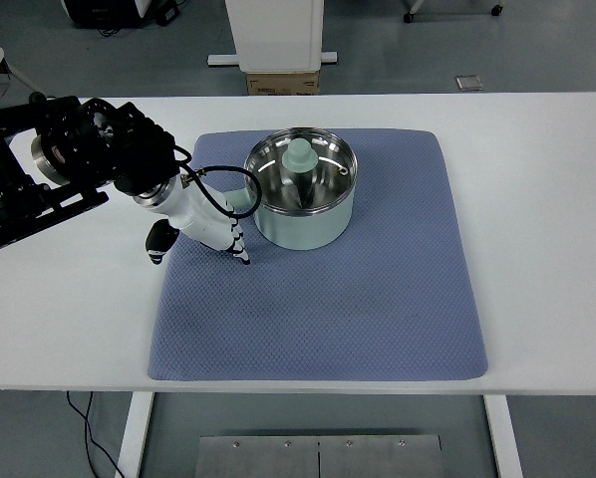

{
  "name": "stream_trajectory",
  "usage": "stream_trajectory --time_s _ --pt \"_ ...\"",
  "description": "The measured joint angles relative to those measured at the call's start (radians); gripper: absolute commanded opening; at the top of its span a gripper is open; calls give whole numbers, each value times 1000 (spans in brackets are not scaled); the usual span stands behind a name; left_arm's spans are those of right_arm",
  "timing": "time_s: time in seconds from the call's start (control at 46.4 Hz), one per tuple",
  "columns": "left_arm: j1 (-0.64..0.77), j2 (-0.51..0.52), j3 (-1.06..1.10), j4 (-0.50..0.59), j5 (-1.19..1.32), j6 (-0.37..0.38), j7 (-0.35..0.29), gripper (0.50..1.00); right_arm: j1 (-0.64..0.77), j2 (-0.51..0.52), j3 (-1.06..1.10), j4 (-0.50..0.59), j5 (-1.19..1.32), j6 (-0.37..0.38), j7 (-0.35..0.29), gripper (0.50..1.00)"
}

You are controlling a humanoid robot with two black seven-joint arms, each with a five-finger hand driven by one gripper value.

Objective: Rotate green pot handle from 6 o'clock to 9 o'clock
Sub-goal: 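Push the handle with the left hand, swinging it toward the left arm, then lift the left hand off the handle and away from the pot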

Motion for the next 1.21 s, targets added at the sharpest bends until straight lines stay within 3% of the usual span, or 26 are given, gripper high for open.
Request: stream_trajectory --time_s 0.345,1.206 --pt "-16 -1 25 66 0 46 0 1000 0 0 0 0 0 0 0 1000" --pt "-17 -7 36 78 0 79 0 1000 0 0 0 0 0 0 0 1000"
